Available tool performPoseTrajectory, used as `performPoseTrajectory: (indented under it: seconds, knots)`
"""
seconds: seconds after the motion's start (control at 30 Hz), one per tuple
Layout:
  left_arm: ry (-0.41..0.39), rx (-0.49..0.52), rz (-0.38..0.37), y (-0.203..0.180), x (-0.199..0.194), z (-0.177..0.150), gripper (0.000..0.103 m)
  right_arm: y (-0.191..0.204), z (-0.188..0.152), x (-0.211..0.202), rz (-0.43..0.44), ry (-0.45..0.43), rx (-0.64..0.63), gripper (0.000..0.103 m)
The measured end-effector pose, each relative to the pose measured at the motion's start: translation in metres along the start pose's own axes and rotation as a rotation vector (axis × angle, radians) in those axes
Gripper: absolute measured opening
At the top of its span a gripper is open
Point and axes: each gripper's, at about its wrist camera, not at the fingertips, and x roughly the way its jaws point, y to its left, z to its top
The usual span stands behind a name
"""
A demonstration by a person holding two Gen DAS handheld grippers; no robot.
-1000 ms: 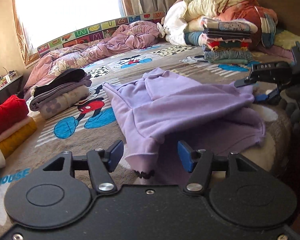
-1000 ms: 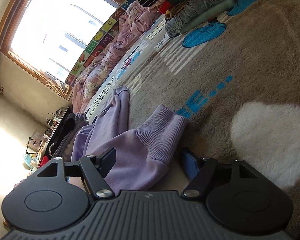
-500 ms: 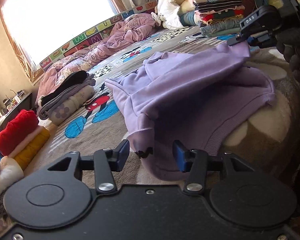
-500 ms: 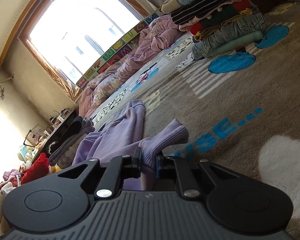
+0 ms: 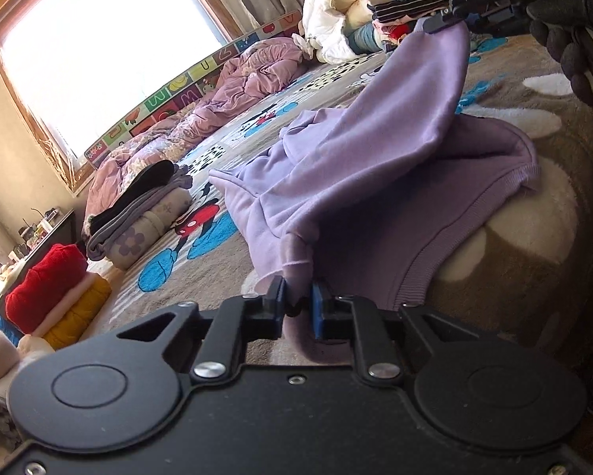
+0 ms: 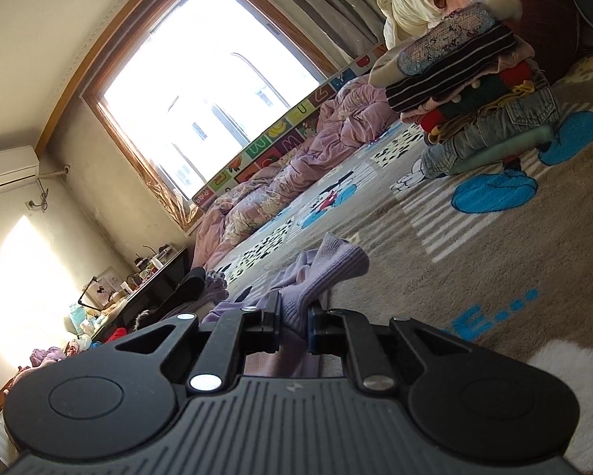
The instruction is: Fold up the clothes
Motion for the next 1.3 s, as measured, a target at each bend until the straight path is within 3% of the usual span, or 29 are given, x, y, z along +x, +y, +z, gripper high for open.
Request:
performPoseTrajectory:
  seconds: [0.27, 0.53, 1.0, 1.13, 1.27, 1.3]
  knots:
    - [-0.025, 0.04, -0.013, -0.006, -0.005, 0.004, 0.009, -0.006, 0.011, -0.014, 0.011, -0.052, 0.034, 0.013]
    - [-0.006, 0.057, -0.04, -0.014, 0.003, 0.003, 0.009, -0.022, 0.009, -0.016, -0.036, -0.028, 0.087, 0.013]
    - [0.045, 0.018, -0.097, -0.02, 0.016, -0.003, 0.009, -0.049, -0.01, 0.008, -0.165, 0.115, 0.191, 0.014]
    - [0.051, -0.044, -0.142, -0.011, 0.012, 0.001, 0.02, -0.05, -0.013, 0.01, -0.176, 0.134, 0.202, 0.014]
    - [0.024, -0.162, -0.227, 0.01, -0.003, 0.01, 0.036, -0.053, -0.014, 0.009, -0.186, 0.144, 0.215, 0.017]
    - [0.011, -0.197, -0.246, 0.017, -0.008, 0.013, 0.036, -0.053, -0.014, 0.008, -0.185, 0.146, 0.218, 0.017]
